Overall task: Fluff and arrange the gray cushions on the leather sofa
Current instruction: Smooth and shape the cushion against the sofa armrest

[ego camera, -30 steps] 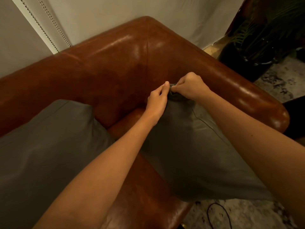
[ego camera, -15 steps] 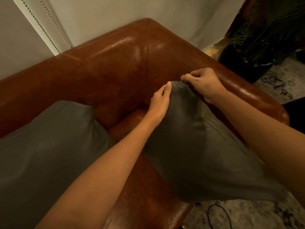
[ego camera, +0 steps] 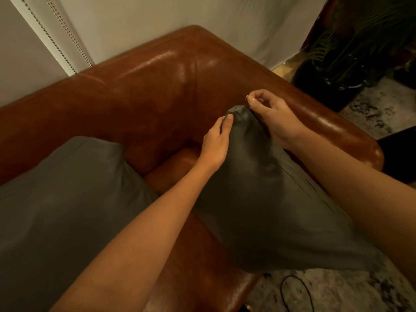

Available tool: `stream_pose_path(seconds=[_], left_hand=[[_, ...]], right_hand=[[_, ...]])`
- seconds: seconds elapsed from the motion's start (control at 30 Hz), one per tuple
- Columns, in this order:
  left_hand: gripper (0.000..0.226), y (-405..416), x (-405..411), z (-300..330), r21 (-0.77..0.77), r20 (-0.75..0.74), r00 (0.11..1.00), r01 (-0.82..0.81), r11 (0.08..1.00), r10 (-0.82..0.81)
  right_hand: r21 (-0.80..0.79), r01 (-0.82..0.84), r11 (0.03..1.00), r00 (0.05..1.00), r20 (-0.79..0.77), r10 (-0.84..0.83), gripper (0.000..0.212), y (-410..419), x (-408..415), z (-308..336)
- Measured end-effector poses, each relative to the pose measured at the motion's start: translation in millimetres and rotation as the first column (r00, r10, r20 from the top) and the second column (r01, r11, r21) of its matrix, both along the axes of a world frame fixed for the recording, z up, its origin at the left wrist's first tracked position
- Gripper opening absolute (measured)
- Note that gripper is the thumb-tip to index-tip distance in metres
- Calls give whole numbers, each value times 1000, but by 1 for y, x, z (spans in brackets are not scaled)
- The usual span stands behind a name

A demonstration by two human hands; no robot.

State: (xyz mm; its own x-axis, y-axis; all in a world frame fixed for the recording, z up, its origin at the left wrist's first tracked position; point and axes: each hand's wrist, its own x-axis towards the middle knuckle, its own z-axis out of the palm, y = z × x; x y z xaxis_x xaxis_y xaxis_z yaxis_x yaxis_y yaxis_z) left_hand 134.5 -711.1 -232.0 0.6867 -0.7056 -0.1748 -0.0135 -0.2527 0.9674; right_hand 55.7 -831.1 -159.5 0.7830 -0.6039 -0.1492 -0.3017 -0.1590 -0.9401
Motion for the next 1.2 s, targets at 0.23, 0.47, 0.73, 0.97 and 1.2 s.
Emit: stream_pose_path(seconds=[0.23, 0.47, 0.73, 0.97, 1.2], left_hand=[[65, 10, -26, -20, 370, 307, 928, 89, 925, -213], [59, 17, -57, -37, 449, 419, 848, 117, 886, -325], [62, 24, -48, -45, 448, 363, 853, 195, 873, -376], [71, 40, -38, -51, 320, 279, 921, 179, 930, -273], [64, 73, -48, -62, 454, -141, 990, 62, 889, 2]], right_hand=[[-530, -305, 792, 869, -495, 3, 69, 43, -64, -39], [-607, -288, 741, 685, -671, -284, 79, 16, -120, -77], [-579, -242, 779, 715, -649, -260, 84, 18, -118, -79], [-534, -155, 831, 781, -582, -227, 101, 24, -107, -70], [-524, 31, 851, 902, -353, -251, 43, 35, -104, -55]])
